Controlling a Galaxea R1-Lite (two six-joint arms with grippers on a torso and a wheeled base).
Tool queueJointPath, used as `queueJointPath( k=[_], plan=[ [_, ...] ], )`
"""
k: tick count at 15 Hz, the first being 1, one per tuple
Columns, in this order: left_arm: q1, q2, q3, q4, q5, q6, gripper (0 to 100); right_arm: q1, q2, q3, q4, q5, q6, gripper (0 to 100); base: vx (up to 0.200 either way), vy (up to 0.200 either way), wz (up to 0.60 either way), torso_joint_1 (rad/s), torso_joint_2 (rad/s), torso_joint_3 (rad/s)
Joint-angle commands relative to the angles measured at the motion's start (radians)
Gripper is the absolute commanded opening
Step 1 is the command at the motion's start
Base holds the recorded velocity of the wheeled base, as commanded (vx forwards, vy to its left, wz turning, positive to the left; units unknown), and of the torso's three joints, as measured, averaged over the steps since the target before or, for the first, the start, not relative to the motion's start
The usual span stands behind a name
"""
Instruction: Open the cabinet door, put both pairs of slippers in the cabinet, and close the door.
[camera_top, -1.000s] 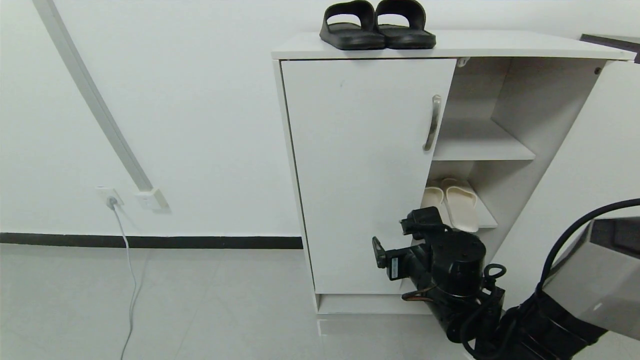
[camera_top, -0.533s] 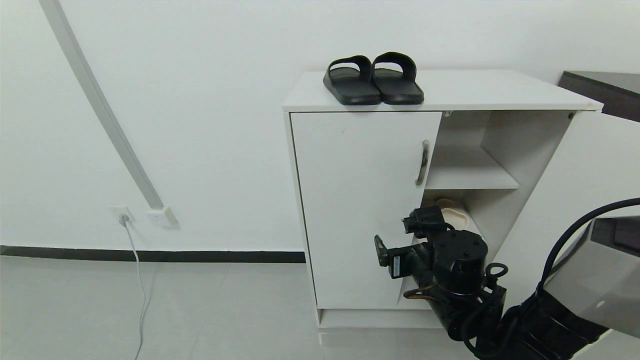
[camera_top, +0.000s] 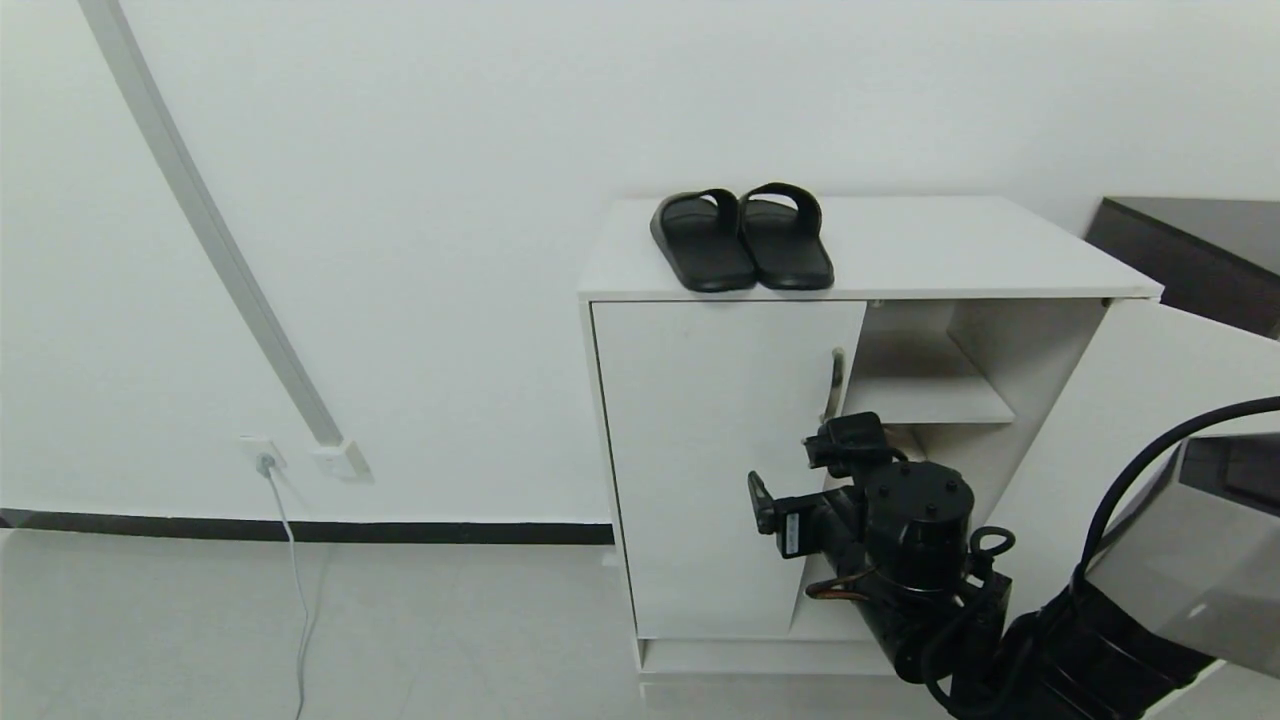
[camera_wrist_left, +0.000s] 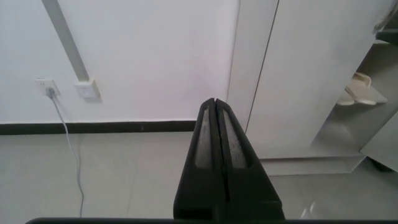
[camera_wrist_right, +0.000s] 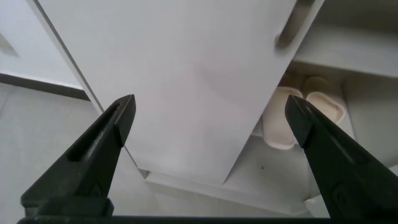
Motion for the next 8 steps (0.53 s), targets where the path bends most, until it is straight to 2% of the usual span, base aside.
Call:
queueJointPath(
  k=[1,8],
  plan=[
    [0.0,0.001,0.0,0.0,0.001,-0.001,0,0.0,0.003,0.0,0.0,0.0,0.0,100,0.0,0.0,0.0,0.183,-0.49,-0.305],
    [0.0,0.001,0.0,0.0,0.001,-0.001,0,0.0,0.003,-0.002,-0.001,0.0,0.0,100,0.0,0.0,0.0,0.201,-0.52,-0.318]
  ],
)
